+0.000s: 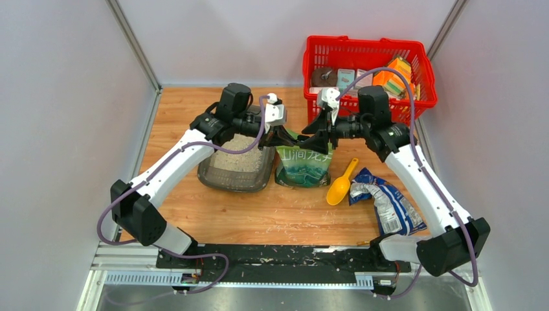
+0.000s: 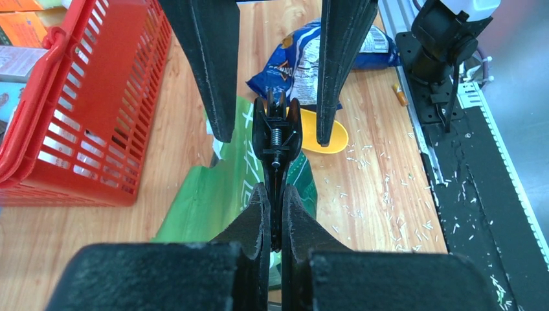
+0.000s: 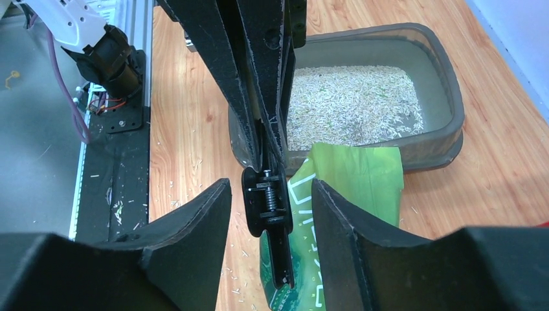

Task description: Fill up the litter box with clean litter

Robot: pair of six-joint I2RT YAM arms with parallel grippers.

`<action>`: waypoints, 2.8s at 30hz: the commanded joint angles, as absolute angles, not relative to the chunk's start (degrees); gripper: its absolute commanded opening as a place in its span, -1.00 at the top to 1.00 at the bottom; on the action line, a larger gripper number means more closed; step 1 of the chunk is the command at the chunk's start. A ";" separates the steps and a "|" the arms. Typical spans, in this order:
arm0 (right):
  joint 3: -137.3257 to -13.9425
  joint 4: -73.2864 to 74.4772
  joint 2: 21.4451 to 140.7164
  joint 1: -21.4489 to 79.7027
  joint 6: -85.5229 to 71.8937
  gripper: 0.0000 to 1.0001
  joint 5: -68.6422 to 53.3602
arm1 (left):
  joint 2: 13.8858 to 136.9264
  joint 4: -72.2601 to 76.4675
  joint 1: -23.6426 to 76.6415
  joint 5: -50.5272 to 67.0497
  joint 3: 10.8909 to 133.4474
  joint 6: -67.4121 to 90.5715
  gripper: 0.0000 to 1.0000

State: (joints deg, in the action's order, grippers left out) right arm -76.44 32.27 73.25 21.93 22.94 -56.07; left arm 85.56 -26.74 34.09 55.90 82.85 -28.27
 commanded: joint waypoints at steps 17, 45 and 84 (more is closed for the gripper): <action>-78.05 29.53 73.39 23.55 23.56 0.94 -53.44 | 85.78 -24.87 34.10 56.16 83.76 -24.79 0.24; -83.94 60.56 80.24 2.11 56.07 1.00 -57.83 | 95.79 -28.74 37.61 52.12 92.54 -33.48 0.07; -85.52 65.39 84.47 -1.93 56.35 1.00 -55.28 | 113.20 -39.45 41.04 55.37 101.34 -39.18 0.35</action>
